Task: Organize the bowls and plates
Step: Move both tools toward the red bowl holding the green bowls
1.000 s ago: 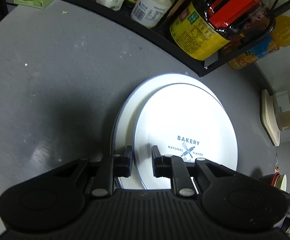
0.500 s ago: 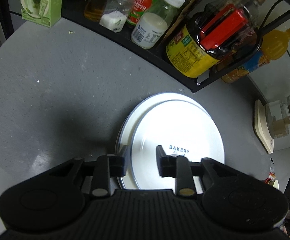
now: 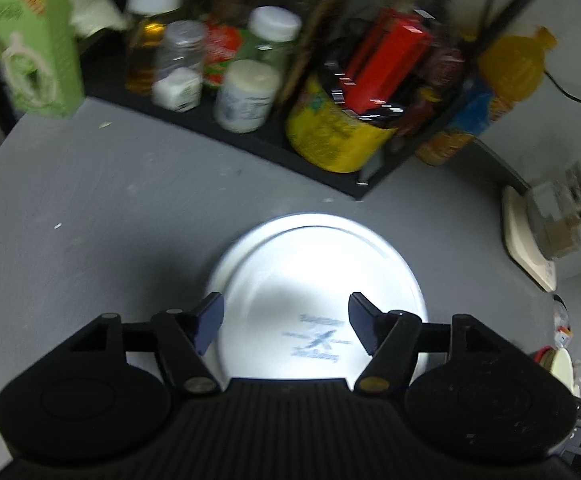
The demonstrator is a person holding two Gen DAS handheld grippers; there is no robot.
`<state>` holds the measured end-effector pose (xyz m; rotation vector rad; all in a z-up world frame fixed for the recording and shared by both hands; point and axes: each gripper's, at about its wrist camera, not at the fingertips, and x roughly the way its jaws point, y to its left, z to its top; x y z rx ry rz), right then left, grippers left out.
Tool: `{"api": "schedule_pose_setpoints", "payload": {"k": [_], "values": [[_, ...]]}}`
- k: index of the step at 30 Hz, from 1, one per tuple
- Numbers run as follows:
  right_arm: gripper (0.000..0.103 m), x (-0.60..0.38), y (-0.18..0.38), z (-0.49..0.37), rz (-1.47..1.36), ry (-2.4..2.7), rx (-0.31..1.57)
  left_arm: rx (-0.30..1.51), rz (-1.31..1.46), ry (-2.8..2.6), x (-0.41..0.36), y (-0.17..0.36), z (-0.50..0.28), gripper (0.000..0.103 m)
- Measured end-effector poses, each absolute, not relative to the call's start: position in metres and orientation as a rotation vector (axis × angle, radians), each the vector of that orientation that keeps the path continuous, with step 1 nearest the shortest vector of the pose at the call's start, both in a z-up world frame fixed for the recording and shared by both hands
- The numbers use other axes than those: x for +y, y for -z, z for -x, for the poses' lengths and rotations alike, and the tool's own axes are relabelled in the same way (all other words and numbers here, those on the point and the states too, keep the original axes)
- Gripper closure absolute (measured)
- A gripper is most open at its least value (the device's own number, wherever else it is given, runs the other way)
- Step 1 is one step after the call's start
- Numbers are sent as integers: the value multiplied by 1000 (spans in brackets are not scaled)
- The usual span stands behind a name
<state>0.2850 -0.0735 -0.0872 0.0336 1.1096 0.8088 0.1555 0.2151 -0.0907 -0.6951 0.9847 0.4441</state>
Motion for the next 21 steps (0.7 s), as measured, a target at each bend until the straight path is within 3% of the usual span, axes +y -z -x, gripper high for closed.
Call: {"api": "schedule_pose_setpoints", "payload": {"k": [4, 11, 21], "values": [[11, -99, 77, -297, -61, -748, 1085, 988, 663, -379, 199, 82, -173, 34], [0, -145, 60, -314, -112, -657, 1027, 1012, 596, -262, 161, 73, -207, 21], [0, -208, 61, -322, -191, -545, 978, 1082, 521, -84, 99, 73, -251, 14]]}}
